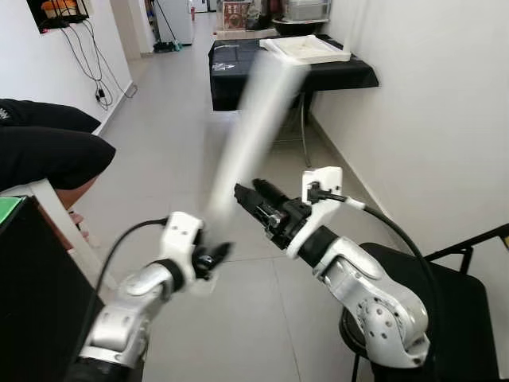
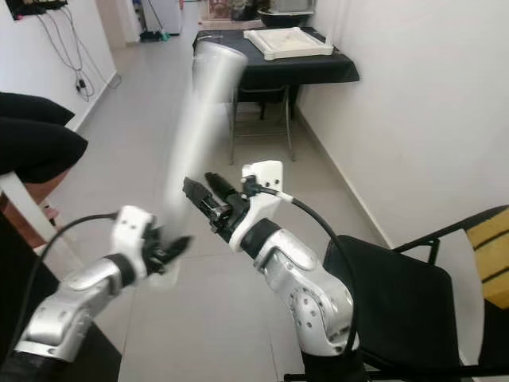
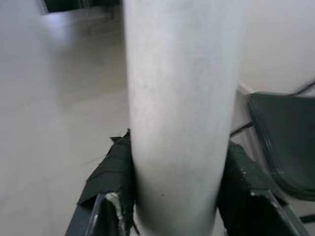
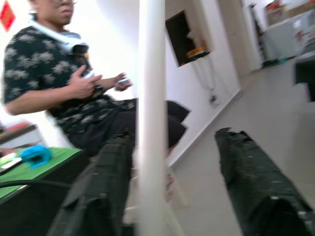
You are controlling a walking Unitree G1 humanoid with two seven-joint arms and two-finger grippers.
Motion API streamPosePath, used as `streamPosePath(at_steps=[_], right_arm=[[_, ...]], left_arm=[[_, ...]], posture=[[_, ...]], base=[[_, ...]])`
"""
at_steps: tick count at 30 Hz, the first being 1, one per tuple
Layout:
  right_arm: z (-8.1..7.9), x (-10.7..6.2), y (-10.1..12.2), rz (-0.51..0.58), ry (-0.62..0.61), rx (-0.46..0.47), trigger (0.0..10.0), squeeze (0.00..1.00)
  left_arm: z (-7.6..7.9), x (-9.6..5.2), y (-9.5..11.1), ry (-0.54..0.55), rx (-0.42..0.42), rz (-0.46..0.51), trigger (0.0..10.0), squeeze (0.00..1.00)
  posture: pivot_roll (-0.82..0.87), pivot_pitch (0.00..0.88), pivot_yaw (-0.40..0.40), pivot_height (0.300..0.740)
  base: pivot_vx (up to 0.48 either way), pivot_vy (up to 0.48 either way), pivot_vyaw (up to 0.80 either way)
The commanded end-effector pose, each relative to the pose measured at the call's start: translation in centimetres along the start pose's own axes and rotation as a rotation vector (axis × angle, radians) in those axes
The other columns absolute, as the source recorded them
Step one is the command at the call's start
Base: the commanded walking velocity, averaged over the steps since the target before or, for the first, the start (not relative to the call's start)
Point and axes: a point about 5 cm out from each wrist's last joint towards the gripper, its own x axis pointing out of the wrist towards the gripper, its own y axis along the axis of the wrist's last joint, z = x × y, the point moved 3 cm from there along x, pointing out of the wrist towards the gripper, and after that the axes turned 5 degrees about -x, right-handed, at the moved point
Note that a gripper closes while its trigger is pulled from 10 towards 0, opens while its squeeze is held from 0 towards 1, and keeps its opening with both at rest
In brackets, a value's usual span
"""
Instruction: Building children table
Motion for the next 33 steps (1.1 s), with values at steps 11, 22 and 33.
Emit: streamPosePath(at_steps=[11,22,33], right_arm=[[1.3,-1.7,-0.6,-0.003,-0.063,-0.005,10.0,1.00],[7.5,-4.4,-3.4,-0.170,-0.473,-0.174,10.0,0.00],[7.8,-4.0,-4.2,-0.208,-0.483,-0.239,10.0,0.00]], left_arm=[[-1.4,-0.8,1.2,0.090,-0.022,0.077,0.0,0.00],[-1.3,-3.3,-1.1,0.206,-0.085,0.102,10.0,0.00],[1.0,-4.1,-0.7,0.142,-0.100,0.180,10.0,0.00]], posture=[[-0.07,0.000,0.002,0.740],[-0.06,0.000,0.000,0.740],[-0.05,0.000,-0.017,0.740]], base=[[0.000,0.000,0.00],[0.000,0.000,0.00],[0.186,0.000,0.00]])
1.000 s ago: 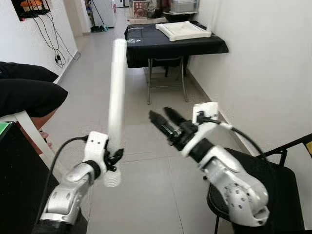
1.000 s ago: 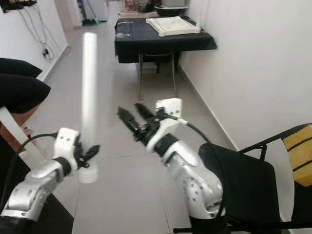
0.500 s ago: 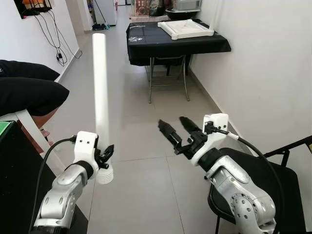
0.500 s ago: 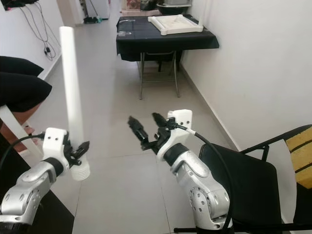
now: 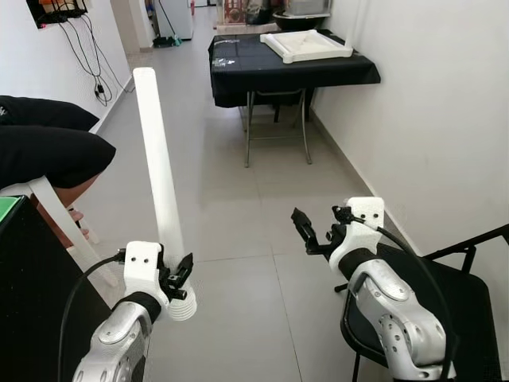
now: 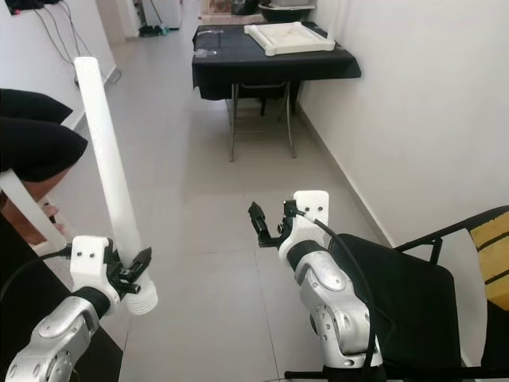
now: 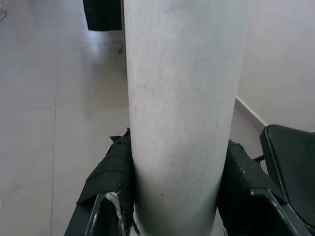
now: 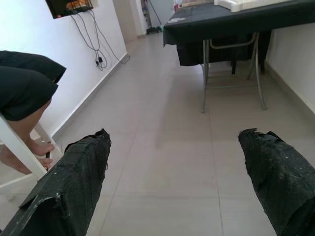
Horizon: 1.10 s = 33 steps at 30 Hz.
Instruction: Building children table
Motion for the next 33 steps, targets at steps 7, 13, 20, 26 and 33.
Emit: streamPosePath(at_steps=[7,13,20,26,33], right_arm=[[0.3,0.7,-0.3,-0.003,-0.034,-0.048,10.0,0.00],[0.7,0.9,-0.5,-0.007,-0.054,-0.060,10.0,0.00],[0.7,1.3,-0.4,0.001,-0.059,-0.074,10.0,0.00],[0.8,1.7,-0.3,0.004,-0.055,-0.079,10.0,0.00],[0.0,2.2,-0.3,0.001,-0.015,-0.092,10.0,0.00]], left_arm=[[0.5,-0.4,1.0,0.006,-0.009,0.056,10.0,0.00],[0.7,-0.3,1.1,0.003,-0.009,0.062,10.0,0.00],[0.9,-0.1,1.6,0.005,-0.019,0.083,10.0,0.00],[1.1,0.2,1.8,0.006,-0.025,0.087,10.0,0.00],[1.3,0.5,2.0,0.005,-0.029,0.090,10.0,0.00]], posture=[[-0.04,0.000,-0.020,0.740],[-0.04,0.000,-0.020,0.740],[-0.04,0.000,-0.023,0.740],[-0.04,0.000,-0.030,0.740],[-0.03,0.000,-0.030,0.740]], base=[[0.395,0.000,0.00],[0.454,0.000,0.00],[0.480,0.000,0.00],[0.480,0.000,0.00],[0.480,0.000,0.00]])
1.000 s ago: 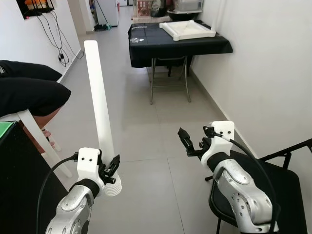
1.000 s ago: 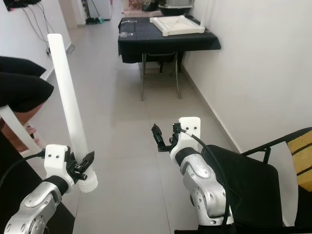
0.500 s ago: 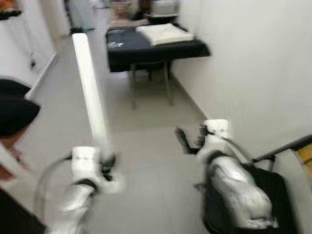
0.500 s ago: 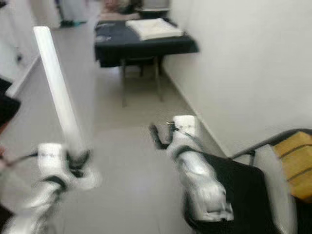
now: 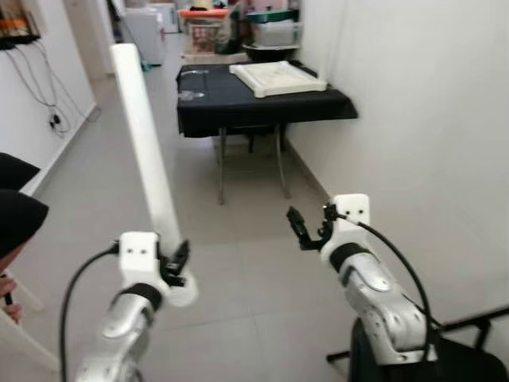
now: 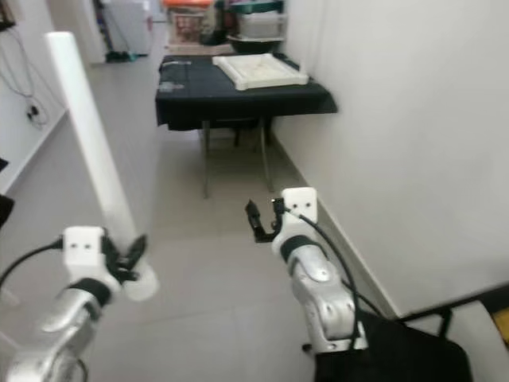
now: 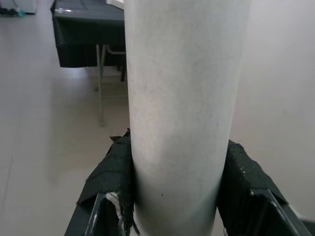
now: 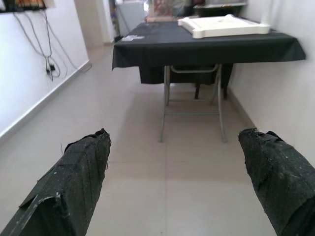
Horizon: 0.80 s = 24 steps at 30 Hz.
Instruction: Building children table
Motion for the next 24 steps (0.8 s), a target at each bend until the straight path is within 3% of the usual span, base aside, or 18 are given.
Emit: streamPosePath(at_steps=[1,15,24], right_arm=[[-0.83,0.40,0.47,0.020,0.028,0.001,10.0,0.00],[-1.69,0.76,0.35,0.023,0.049,-0.011,10.0,0.00],[-1.23,1.13,0.45,0.035,0.015,0.006,10.0,0.00]], left_arm=[[-0.67,-0.04,0.57,0.023,0.017,0.018,10.0,0.00],[-0.30,0.45,0.85,0.003,0.026,0.024,10.0,0.00],[-0.12,0.77,1.30,-0.014,0.033,0.035,10.0,0.00]], posture=[[-0.03,0.000,-0.030,0.740],[-0.03,0.000,-0.026,0.740],[-0.02,0.000,-0.025,0.740]], base=[[0.480,0.000,0.00],[0.480,0.000,0.00],[0.480,0.000,0.00]])
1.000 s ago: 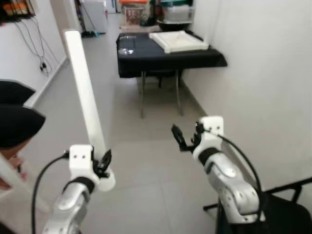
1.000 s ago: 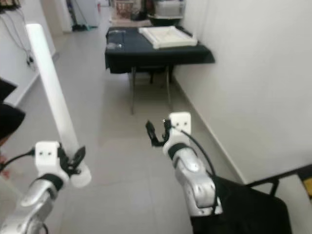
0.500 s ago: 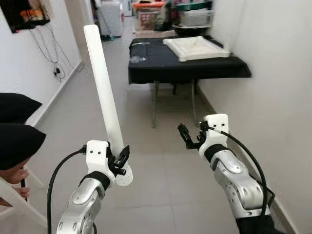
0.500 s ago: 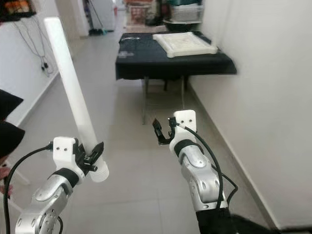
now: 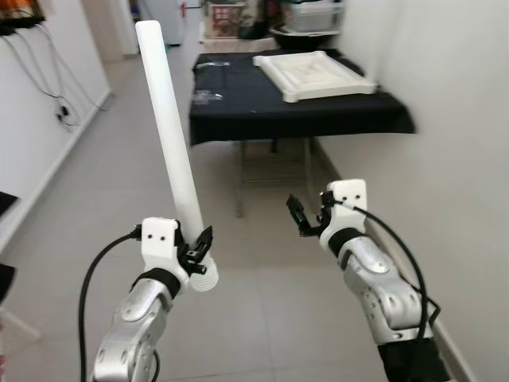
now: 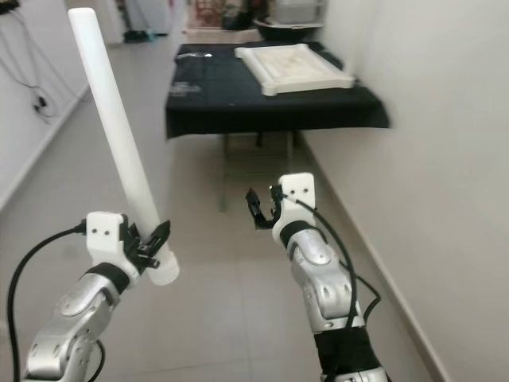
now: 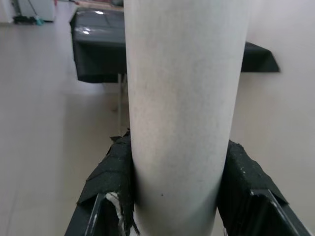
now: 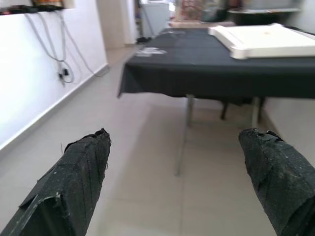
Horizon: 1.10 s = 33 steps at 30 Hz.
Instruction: Building children table
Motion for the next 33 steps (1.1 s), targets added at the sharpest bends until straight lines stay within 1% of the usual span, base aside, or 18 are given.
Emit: streamPosePath(at_steps=[1,7,12,17,25,33], right_arm=[[-0.20,0.10,-0.20,-0.003,-0.002,0.005,10.0,0.00],[0.28,0.38,0.01,0.006,-0.037,-0.001,10.0,0.00],[0.40,0.57,0.21,0.013,-0.043,0.004,10.0,0.00],[0.32,0.59,0.33,0.020,-0.032,0.008,10.0,0.00],[0.42,0.86,0.58,0.034,-0.007,0.007,10.0,0.00],[0.43,1.03,0.71,0.040,0.013,0.017,10.0,0.00]], left_arm=[[-0.63,-0.07,0.30,0.015,0.018,0.008,10.0,0.00],[-0.59,-0.01,0.39,0.011,0.025,0.012,10.0,0.00],[-0.60,0.12,0.57,0.008,0.030,0.017,10.0,0.00],[-0.35,0.02,0.65,-0.023,0.045,0.014,10.0,0.00],[-0.50,-0.02,0.82,-0.048,0.063,0.013,10.0,0.00],[0.12,-0.28,0.85,-0.099,0.073,0.009,10.0,0.00]], posture=[[-0.02,0.000,-0.025,0.740],[-0.02,0.000,-0.025,0.740],[-0.02,0.000,-0.025,0.740],[-0.02,0.000,-0.022,0.740],[-0.01,0.000,-0.027,0.740],[-0.01,0.000,-0.030,0.740]], base=[[0.480,0.000,0.00],[0.480,0.000,0.00],[0.480,0.000,0.00],[0.480,0.000,0.00],[0.480,0.000,0.00],[0.480,0.000,0.00]])
